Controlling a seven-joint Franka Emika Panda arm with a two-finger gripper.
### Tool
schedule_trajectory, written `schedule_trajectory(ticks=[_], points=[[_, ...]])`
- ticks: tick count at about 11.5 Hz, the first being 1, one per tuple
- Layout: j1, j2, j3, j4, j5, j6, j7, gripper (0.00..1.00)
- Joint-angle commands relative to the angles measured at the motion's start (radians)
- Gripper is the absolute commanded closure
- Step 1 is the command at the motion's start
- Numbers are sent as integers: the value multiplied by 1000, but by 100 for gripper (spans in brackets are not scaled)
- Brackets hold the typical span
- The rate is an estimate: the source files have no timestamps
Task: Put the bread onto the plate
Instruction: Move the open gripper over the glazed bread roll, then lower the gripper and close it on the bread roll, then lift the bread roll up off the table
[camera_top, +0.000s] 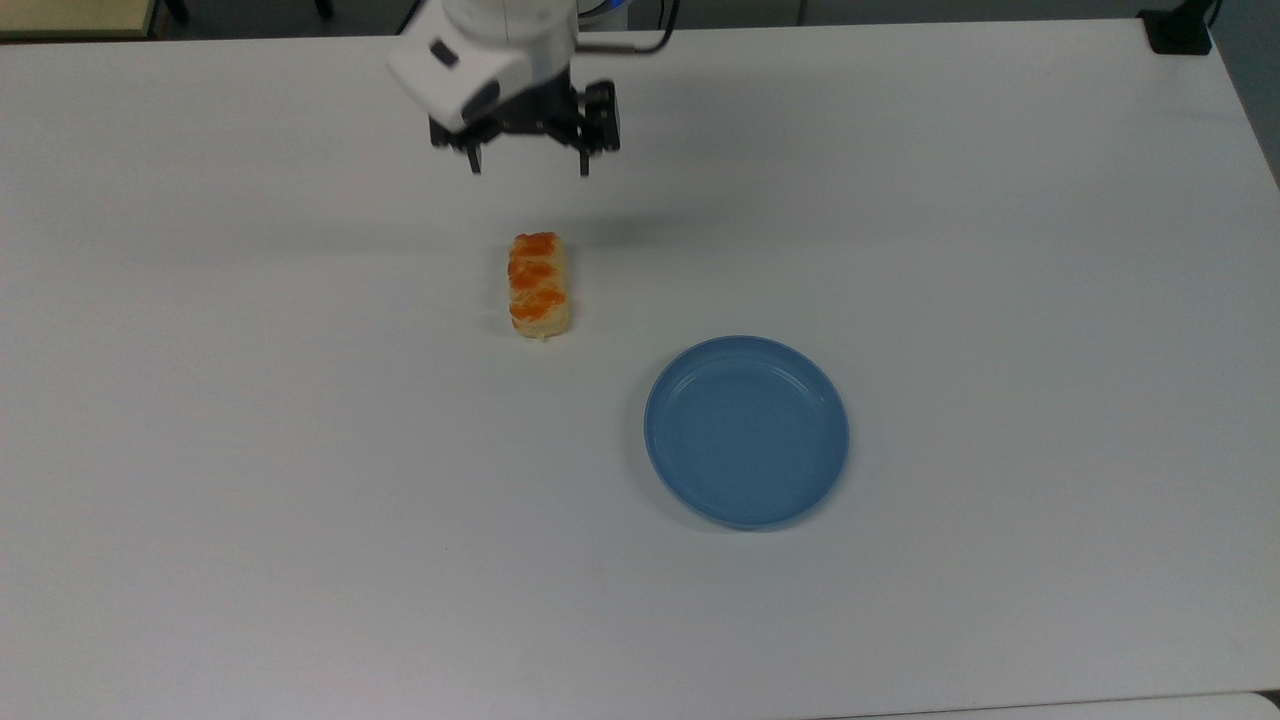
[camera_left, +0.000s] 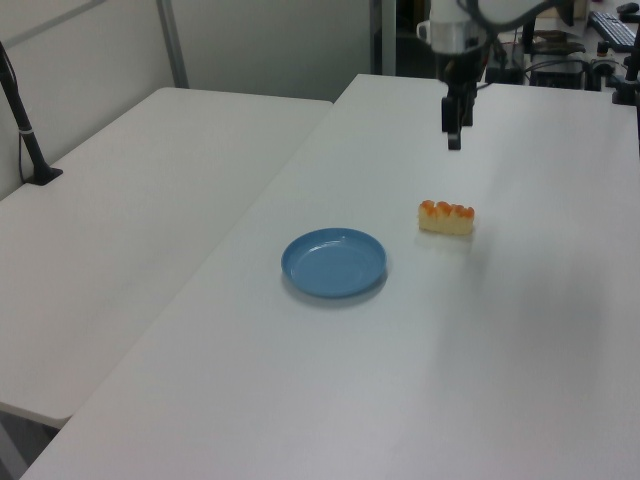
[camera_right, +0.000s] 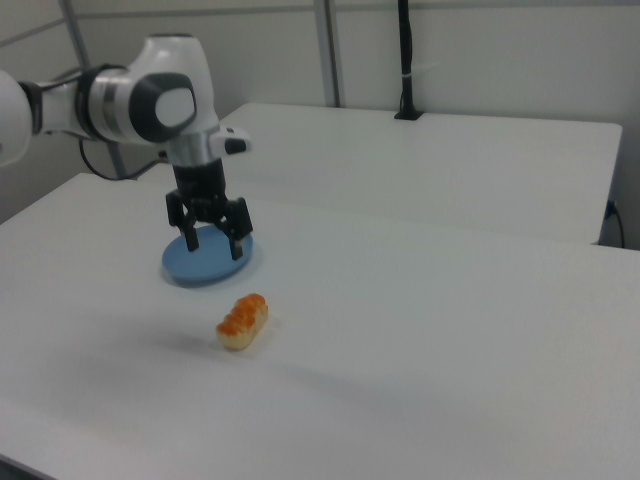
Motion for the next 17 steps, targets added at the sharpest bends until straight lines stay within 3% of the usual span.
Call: schedule_trajectory(ticks=[1, 5, 6, 8, 9, 10, 13, 16, 17], points=[[13, 91, -14, -43, -26, 116, -88, 0], [28, 188, -14, -121, -92, 292, -86, 0], [32, 203, -14, -123, -92, 295, -85, 4], [33, 216, -14, -123, -93, 297, -79, 24], [36, 216, -14, -121, -93, 298, -73, 46], [36, 211, -14, -115, -92, 297, -57, 60], [36, 146, -19, -92, -83, 276, -53, 61], [35, 49, -28, -8, -67, 61, -107, 61], [36, 5, -28, -5, -26, 24, -129, 61]])
